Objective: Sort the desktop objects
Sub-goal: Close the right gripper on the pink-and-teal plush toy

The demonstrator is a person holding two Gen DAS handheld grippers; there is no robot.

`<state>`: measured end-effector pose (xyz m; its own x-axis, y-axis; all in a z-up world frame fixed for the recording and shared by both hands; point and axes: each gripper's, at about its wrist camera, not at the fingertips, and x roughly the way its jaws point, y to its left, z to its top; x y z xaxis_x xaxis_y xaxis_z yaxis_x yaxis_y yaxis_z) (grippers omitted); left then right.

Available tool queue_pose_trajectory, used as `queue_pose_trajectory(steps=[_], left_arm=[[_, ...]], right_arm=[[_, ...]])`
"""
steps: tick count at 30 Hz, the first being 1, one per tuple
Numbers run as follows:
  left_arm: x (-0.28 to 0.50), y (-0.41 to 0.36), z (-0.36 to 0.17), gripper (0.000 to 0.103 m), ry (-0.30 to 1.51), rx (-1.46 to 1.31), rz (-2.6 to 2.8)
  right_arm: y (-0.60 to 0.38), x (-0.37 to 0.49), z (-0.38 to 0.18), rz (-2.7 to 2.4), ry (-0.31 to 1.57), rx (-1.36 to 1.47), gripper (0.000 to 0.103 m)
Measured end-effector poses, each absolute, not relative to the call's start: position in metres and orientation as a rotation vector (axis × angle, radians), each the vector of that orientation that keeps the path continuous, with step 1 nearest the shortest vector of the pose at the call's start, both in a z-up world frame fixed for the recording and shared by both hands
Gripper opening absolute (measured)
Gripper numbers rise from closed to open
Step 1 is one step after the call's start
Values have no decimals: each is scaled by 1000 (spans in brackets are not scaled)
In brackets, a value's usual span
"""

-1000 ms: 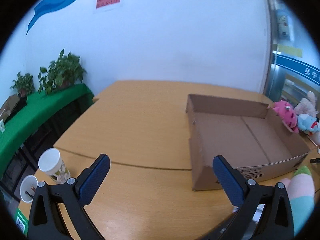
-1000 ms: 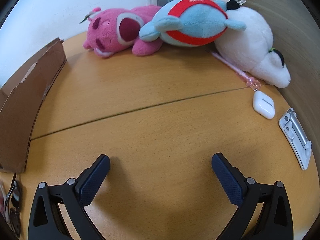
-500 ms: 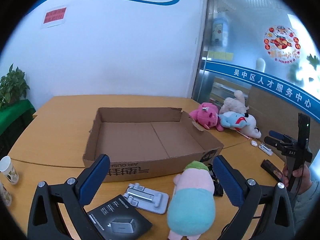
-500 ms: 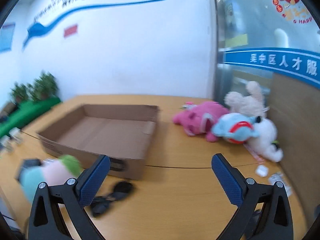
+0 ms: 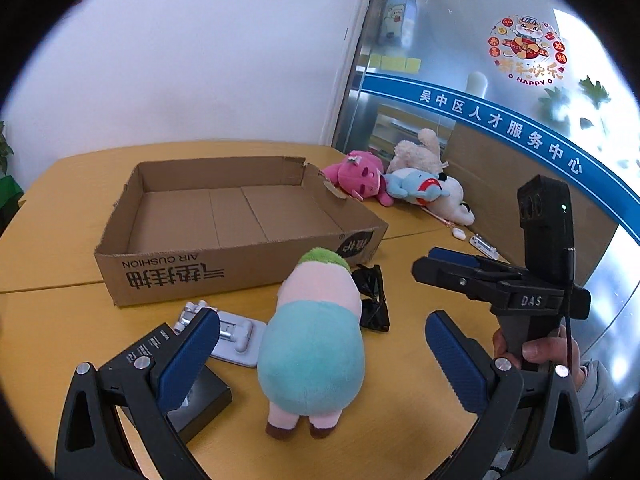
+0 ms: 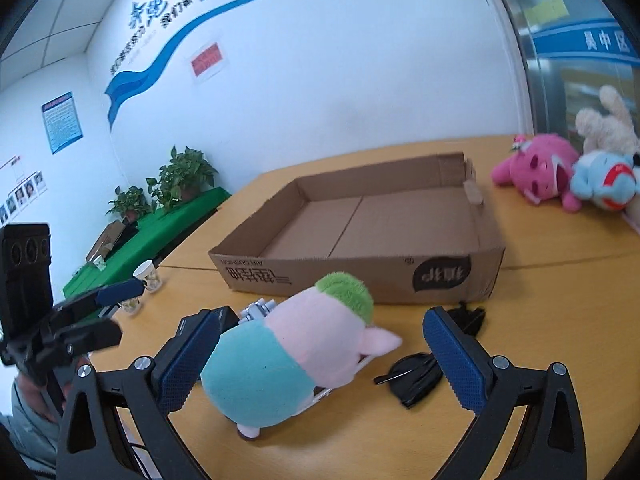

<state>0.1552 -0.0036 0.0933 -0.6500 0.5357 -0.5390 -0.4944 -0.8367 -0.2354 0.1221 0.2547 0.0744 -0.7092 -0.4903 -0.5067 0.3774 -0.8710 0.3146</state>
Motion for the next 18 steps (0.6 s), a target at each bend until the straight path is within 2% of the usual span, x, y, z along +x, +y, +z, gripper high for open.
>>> queue_pose_trajectory(steps=[4, 9, 11, 12, 13, 18], left_arm=[[143, 4, 70, 103, -91, -877, 2309], [111, -2, 34, 101, -238, -1012, 2204], [105, -2, 24, 95, -245, -1054, 2188], [104, -1, 21, 86, -246, -1070, 2176], [104, 0, 18, 82, -239, -1092, 2168], [111, 9, 10, 78, -219, -1134, 2068]], right_arm=[[251, 104, 61, -2517, -299, 917, 103], [243, 93, 45, -2448, -375, 988, 103], [236, 90, 40, -2423, -363, 1010, 103], [233, 88, 38, -2414, -362, 1022, 103], [229, 85, 34, -2394, -369, 1036, 103], [221, 72, 11, -2306, -419, 1122, 103]])
